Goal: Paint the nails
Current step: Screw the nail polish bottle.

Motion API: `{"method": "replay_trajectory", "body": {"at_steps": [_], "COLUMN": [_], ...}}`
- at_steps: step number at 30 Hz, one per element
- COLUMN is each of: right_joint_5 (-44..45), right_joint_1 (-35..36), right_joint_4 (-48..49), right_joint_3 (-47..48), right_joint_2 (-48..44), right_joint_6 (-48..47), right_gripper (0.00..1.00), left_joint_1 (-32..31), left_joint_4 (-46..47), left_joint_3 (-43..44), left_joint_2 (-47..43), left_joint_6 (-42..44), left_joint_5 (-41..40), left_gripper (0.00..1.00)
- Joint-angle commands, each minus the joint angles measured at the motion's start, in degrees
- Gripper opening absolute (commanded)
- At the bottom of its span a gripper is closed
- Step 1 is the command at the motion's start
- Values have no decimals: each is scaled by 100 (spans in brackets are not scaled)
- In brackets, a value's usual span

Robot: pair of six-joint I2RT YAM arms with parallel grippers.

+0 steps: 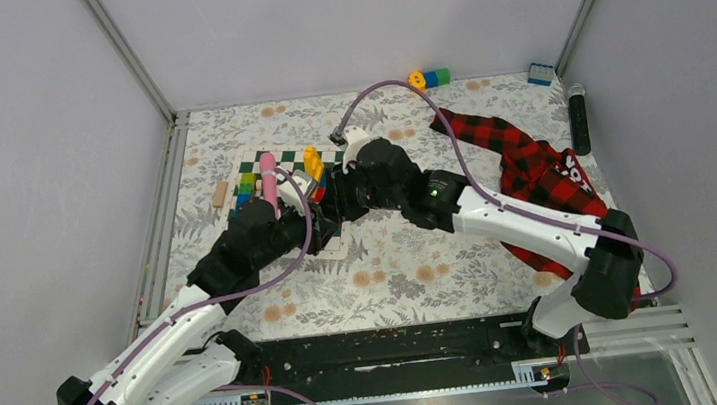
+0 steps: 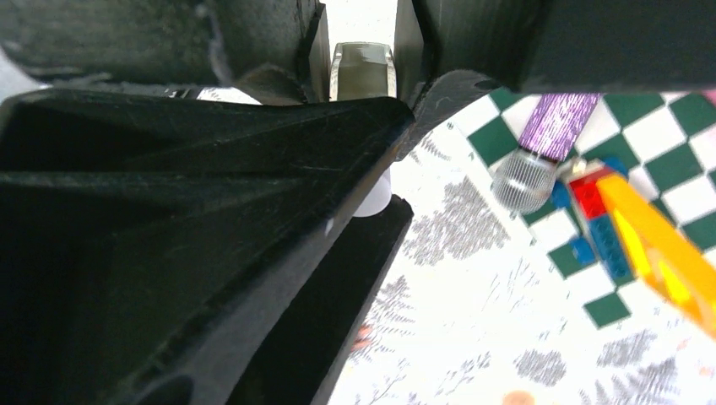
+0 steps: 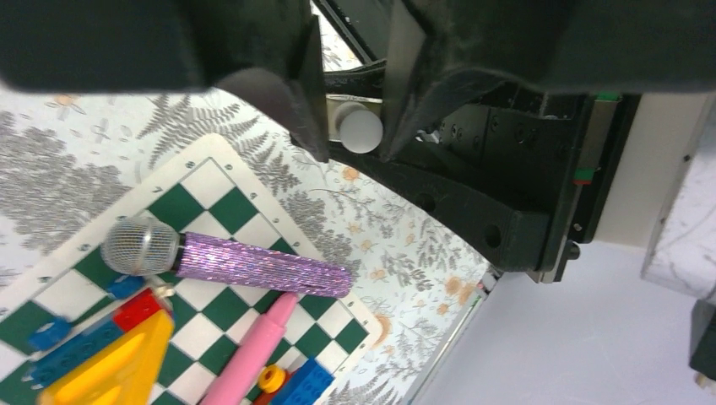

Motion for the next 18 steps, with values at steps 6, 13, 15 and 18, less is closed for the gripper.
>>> {"method": "replay_trajectory", "body": {"at_steps": [6, 13, 15, 18], "right_joint_5": [676, 958, 515, -456], "right_joint_1": [251, -75, -242, -578], "right_joint_4": [-771, -796, -742, -418], "right_joint_3": [164, -194, -292, -586], "right_joint_2": [-1300, -2191, -2366, -2659], "right_joint_6": [-658, -970, -1117, -1168], "right_gripper": [65, 81, 85, 86], "left_joint_1": [-33, -32, -29, -29], "left_joint_4": [1367, 1497, 1619, 1813], "left_joint_3": [554, 560, 559, 641], "left_joint_2": [15, 92, 117, 250], "left_joint_6": [334, 262, 178, -69], "left_joint_5": [1102, 1627, 1989, 2837], "left_gripper": [0, 0, 0, 0]}}
